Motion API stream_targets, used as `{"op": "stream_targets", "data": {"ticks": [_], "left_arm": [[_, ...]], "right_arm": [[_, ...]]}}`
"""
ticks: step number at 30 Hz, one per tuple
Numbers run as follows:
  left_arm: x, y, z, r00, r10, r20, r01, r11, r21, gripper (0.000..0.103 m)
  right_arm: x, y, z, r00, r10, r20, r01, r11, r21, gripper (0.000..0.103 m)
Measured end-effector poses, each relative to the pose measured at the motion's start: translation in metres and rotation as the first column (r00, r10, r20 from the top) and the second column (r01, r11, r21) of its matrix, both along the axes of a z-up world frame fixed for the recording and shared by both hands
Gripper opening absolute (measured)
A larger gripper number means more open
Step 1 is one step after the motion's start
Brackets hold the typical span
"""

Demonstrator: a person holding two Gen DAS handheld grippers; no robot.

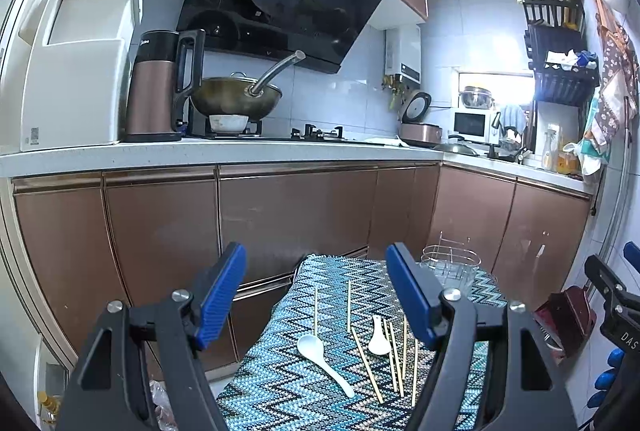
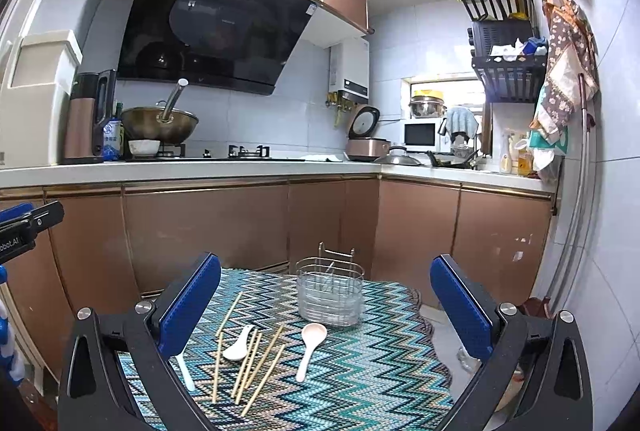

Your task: Organize utensils

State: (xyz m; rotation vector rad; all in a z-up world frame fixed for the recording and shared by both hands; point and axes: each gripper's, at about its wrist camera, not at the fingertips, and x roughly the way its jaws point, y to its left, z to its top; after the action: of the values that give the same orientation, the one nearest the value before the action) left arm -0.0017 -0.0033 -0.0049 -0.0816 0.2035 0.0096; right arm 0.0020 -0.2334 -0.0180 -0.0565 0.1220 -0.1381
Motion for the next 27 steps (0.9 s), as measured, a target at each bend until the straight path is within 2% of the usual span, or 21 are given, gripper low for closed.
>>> {"op": "stream_targets", "data": {"ticks": [12,27], "left_arm": [[0.0019,0.0006,-0.0041,1.0,0.001,-0.008,-0.001,1.0,-0.013,0.071],[0.0,-0.0074,-0.0076,1.0,0.022,0.007,-0.022,0.999,0.027,0.071]], "right_arm": [[-0.0016,0.0053,-0.0014,1.0,-0.02,0.006,0.02,0.999,-0.034,0.103],[-0.0058,0.005,-0.0032,1.0,-0.006,0.029,0.006,1.0,-0.016,0.103]]}}
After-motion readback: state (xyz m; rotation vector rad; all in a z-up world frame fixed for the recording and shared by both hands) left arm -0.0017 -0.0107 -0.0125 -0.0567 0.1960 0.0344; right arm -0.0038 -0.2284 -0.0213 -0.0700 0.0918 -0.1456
